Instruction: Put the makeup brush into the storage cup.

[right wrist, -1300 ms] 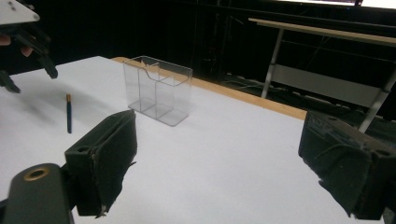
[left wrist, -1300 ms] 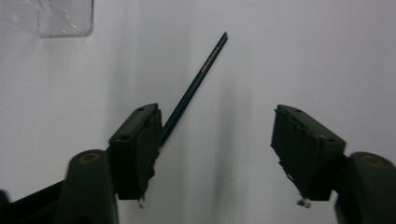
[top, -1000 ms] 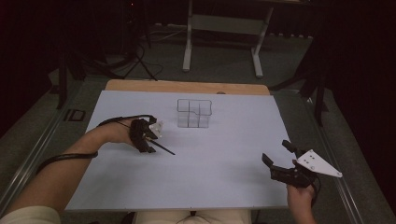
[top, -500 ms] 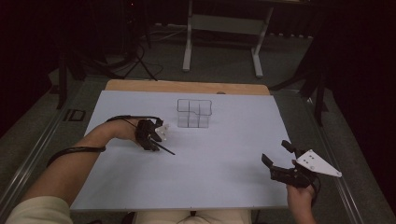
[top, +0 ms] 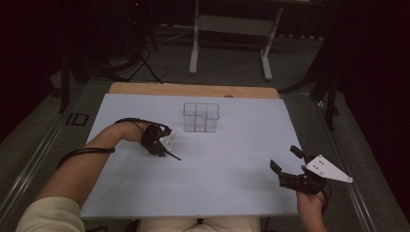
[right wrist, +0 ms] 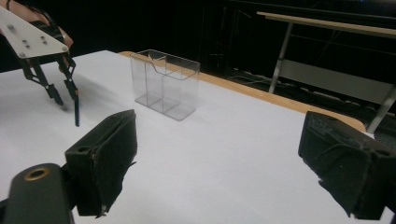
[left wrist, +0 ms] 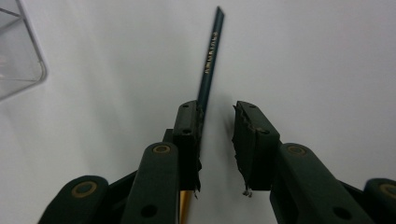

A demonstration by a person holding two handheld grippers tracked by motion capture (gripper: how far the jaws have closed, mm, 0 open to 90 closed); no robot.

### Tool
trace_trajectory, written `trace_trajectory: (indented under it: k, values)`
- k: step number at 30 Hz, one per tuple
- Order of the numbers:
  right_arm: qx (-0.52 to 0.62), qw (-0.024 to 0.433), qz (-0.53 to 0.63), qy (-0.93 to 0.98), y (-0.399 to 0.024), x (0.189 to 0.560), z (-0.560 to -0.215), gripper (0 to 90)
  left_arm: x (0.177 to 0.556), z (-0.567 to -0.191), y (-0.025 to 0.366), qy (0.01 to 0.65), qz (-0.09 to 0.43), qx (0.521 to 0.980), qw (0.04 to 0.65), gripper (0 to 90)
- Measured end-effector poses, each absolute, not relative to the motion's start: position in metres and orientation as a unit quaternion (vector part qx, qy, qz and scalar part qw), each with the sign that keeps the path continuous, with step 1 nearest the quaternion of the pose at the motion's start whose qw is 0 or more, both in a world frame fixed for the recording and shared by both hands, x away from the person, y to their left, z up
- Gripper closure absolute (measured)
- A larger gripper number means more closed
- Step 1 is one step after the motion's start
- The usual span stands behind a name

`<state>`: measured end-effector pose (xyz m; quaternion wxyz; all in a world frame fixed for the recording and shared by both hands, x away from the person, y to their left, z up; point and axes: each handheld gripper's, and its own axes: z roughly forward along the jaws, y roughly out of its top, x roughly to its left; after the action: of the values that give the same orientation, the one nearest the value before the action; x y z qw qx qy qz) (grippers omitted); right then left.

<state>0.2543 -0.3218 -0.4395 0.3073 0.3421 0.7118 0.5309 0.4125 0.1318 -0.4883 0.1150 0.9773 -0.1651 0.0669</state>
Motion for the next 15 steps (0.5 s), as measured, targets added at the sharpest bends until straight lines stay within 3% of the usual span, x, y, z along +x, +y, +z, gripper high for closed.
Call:
trace_trajectory:
  k: [15]
  values:
    - [0.340,0.304,0.532,0.713,-0.321,0.254,-0.440,11.8,0.428,-0.492,0.134,-0.173,0.062,0.977,0.105,75.1]
